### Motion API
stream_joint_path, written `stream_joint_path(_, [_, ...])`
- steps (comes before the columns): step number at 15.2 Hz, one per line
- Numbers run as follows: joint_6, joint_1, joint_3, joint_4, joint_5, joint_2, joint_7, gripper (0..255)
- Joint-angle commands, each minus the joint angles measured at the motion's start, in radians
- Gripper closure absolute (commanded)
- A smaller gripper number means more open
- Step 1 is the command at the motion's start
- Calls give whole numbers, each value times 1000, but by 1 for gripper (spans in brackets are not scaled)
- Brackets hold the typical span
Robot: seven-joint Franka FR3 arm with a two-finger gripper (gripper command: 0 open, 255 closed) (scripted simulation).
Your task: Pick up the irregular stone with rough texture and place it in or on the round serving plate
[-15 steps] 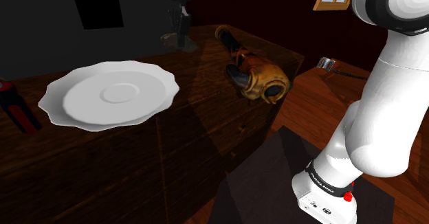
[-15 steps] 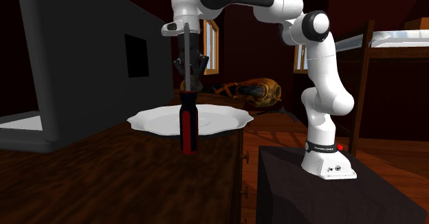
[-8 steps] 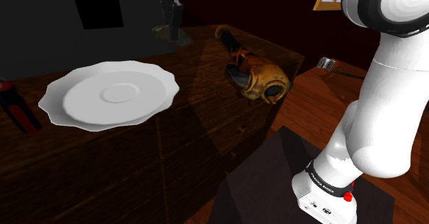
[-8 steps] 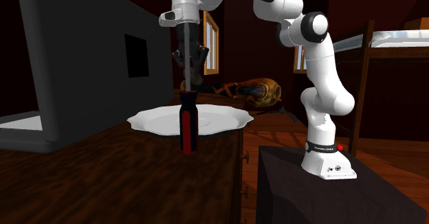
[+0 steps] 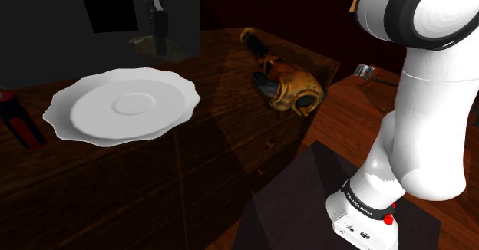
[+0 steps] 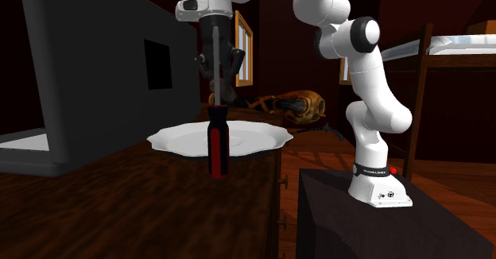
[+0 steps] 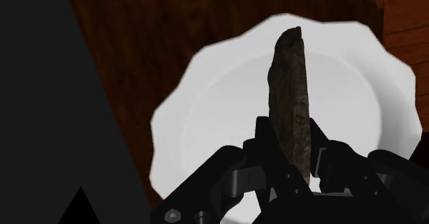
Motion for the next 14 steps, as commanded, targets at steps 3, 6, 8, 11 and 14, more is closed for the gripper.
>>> stream_joint_path(3, [-57,79,22,171,-25,110,88,255])
stream_joint_path(6, [-113,139,29,327,-46,207,138,255])
stream_joint_path(8, [-62,128,29,241,-39,172,135,255])
stream_joint_path(11, [3,117,30,140,-32,136,131,255])
stream_joint_path(14, [60,108,31,57,-27,111,127,255])
